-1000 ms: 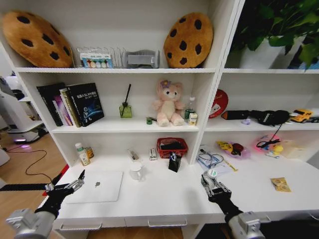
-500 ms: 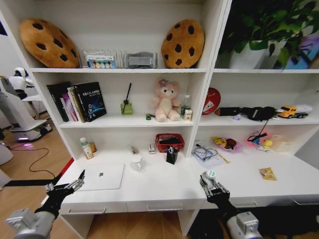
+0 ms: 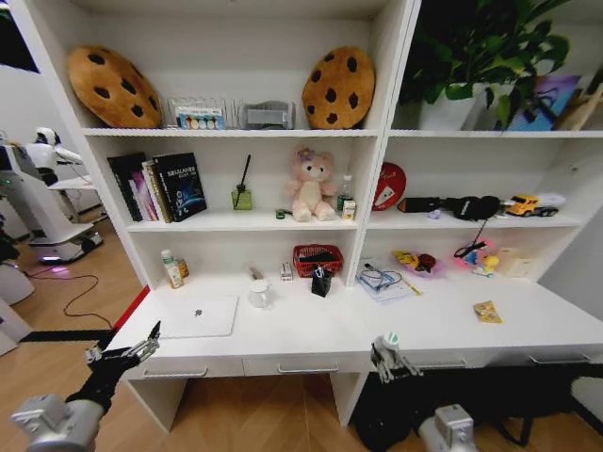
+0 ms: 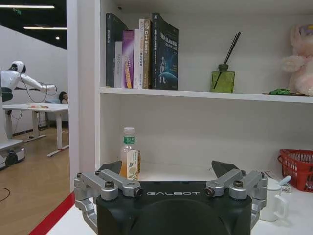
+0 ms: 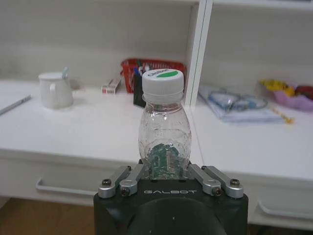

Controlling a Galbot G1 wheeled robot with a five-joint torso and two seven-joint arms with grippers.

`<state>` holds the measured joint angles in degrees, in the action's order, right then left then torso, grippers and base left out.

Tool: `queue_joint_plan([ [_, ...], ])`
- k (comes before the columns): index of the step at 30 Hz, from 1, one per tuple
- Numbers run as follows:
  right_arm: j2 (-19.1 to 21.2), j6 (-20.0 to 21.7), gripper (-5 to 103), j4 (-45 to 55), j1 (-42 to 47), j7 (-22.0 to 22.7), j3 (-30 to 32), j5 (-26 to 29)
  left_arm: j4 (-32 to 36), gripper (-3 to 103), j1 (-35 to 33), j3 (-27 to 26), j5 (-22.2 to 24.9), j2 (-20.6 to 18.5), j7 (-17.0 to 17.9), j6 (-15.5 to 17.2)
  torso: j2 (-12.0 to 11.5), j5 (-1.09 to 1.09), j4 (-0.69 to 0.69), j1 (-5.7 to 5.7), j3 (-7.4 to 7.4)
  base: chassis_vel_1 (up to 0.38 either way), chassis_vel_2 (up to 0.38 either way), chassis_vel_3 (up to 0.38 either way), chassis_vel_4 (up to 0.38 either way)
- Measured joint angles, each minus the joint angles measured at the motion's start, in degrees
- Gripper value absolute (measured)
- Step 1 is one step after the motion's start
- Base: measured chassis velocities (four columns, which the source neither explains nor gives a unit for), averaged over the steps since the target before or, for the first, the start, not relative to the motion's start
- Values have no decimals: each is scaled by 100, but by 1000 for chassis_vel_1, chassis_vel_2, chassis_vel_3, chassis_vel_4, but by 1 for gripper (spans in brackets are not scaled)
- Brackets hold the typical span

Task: Organize the objects on the table.

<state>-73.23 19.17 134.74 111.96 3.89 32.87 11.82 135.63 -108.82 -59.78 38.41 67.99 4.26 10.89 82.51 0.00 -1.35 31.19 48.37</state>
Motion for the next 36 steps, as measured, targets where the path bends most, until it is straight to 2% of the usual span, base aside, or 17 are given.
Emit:
queue_joint_plan([
  [3, 18, 121, 25, -432, -52, -221, 42, 72, 0, 100, 0, 0, 0, 0, 0, 0, 0, 0, 1, 0, 1, 0, 0, 0, 0],
  [10, 29, 22, 25, -1476, -241, -389, 65, 34, 1, 100, 0, 0, 0, 0, 0, 0, -3, 0, 1, 5, 2, 0, 0, 0, 0],
  [13, 26, -204, 25, -2058, -223, -488, -6, -166, 0, 100, 0, 0, 0, 0, 0, 0, -3, 1, 1, 6, 3, 0, 0, 0, 0],
  [14, -16, -397, 25, -2401, -205, -545, -28, -346, 0, 100, 0, 0, 0, 0, 0, 0, -3, 0, 1, 5, 2, 0, 0, 0, 0],
  [15, -103, -758, 25, -2986, -185, -615, -29, -634, 0, 100, 0, 0, 0, 0, 0, 0, -2, 0, 0, 4, 2, 0, 0, 0, 0],
  [19, -127, -1029, 25, -3574, -163, -506, -14, -793, 0, 100, 0, 0, 0, 0, 0, 0, -1, 0, 0, 3, 2, 0, 0, 0, 0],
  [36, -130, -1611, 25, -4104, -106, -495, 280, -676, 0, 100, 0, 0, 0, 0, 0, 0, -1, 0, 1, 3, 1, -51, -43, 50, 48],
])
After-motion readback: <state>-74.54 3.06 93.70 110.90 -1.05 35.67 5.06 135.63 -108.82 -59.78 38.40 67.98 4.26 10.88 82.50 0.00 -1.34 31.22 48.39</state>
